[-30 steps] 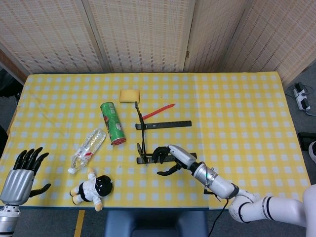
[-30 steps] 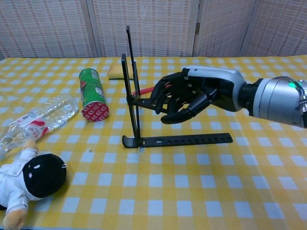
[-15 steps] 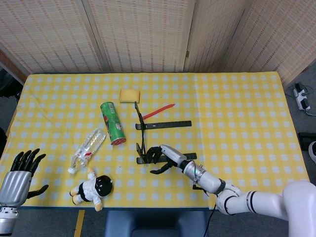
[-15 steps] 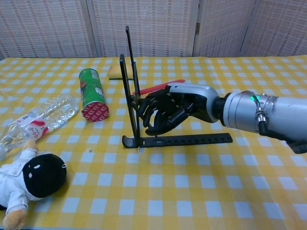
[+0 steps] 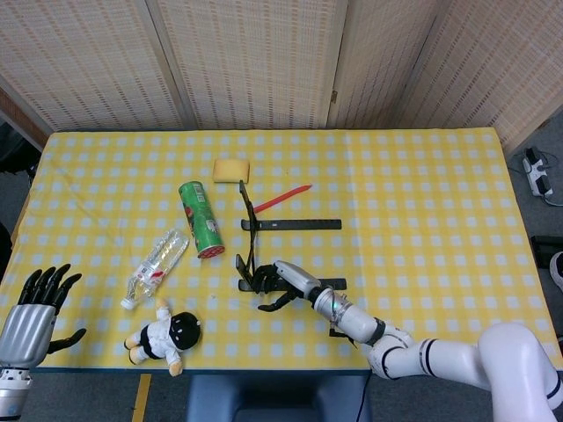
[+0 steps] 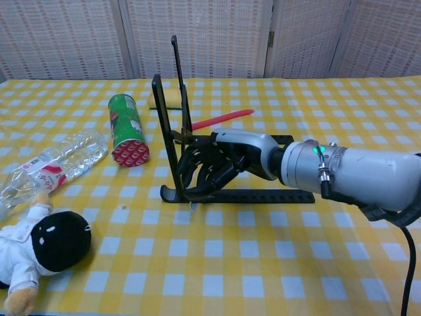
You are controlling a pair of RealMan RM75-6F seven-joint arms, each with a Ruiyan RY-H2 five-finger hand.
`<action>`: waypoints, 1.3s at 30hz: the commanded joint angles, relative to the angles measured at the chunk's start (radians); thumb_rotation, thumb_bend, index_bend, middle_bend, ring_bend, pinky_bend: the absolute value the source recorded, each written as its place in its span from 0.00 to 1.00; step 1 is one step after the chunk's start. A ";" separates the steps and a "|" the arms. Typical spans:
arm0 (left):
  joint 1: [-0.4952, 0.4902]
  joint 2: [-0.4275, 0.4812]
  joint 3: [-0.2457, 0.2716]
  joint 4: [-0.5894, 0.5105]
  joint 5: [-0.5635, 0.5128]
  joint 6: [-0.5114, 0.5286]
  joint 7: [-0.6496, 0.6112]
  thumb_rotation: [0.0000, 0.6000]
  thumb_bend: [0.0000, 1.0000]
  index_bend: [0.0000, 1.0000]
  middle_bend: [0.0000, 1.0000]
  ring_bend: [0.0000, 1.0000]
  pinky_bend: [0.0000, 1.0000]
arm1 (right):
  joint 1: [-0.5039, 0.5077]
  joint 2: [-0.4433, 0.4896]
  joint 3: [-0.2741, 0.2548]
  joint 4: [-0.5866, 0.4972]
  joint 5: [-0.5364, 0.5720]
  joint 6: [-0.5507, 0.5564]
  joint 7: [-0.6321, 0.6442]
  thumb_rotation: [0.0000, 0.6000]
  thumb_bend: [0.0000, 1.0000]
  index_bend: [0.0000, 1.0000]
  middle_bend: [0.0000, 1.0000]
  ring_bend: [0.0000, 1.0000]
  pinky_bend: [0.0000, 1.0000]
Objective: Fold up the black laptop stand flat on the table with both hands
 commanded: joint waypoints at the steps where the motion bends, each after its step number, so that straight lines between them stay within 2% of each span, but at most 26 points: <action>1: 0.000 0.000 0.000 0.000 0.000 0.000 -0.001 1.00 0.14 0.19 0.10 0.06 0.00 | 0.003 -0.011 0.004 0.010 0.004 -0.004 -0.008 1.00 0.23 0.44 0.49 0.47 0.41; 9: 0.001 0.002 -0.001 0.004 0.002 0.002 -0.007 1.00 0.14 0.19 0.10 0.06 0.00 | 0.010 -0.037 0.016 0.021 0.006 -0.009 -0.026 1.00 0.23 0.44 0.47 0.46 0.41; 14: -0.004 0.001 -0.003 0.010 0.001 -0.003 -0.019 1.00 0.14 0.19 0.10 0.06 0.00 | -0.023 0.019 -0.003 -0.036 -0.018 0.015 -0.020 1.00 0.23 0.43 0.44 0.43 0.41; 20: -0.014 0.001 -0.002 0.011 0.011 -0.014 -0.038 1.00 0.14 0.19 0.10 0.06 0.00 | -0.086 0.125 -0.018 -0.125 -0.045 0.096 -0.016 1.00 0.23 0.30 0.36 0.34 0.33; 27: -0.019 0.003 0.002 0.005 0.018 -0.020 -0.053 1.00 0.14 0.19 0.10 0.06 0.00 | -0.118 0.200 0.023 -0.161 0.004 0.142 -0.031 1.00 0.23 0.03 0.13 0.16 0.15; 29: -0.018 0.005 0.003 0.004 0.018 -0.020 -0.055 1.00 0.14 0.19 0.10 0.06 0.00 | -0.105 0.204 0.044 -0.148 0.037 0.123 -0.056 1.00 0.25 0.00 0.05 0.11 0.09; 31: -0.016 0.007 0.004 0.003 0.017 -0.017 -0.058 1.00 0.14 0.18 0.10 0.06 0.00 | -0.085 0.204 0.067 -0.131 0.072 0.098 -0.079 1.00 0.31 0.00 0.01 0.07 0.04; 33: -0.014 0.008 0.004 0.003 0.013 -0.016 -0.062 1.00 0.14 0.18 0.10 0.06 0.00 | -0.059 0.200 0.089 -0.109 0.108 0.060 -0.098 1.00 0.43 0.00 0.00 0.05 0.00; 36: -0.013 0.008 0.005 0.005 0.009 -0.019 -0.064 1.00 0.14 0.18 0.10 0.06 0.00 | -0.021 0.178 0.120 -0.061 0.154 0.013 -0.111 1.00 0.62 0.00 0.00 0.03 0.00; 39: -0.012 0.009 0.005 0.006 0.007 -0.020 -0.066 1.00 0.14 0.18 0.10 0.06 0.00 | 0.012 0.147 0.148 -0.013 0.192 -0.026 -0.109 1.00 0.76 0.00 0.00 0.03 0.00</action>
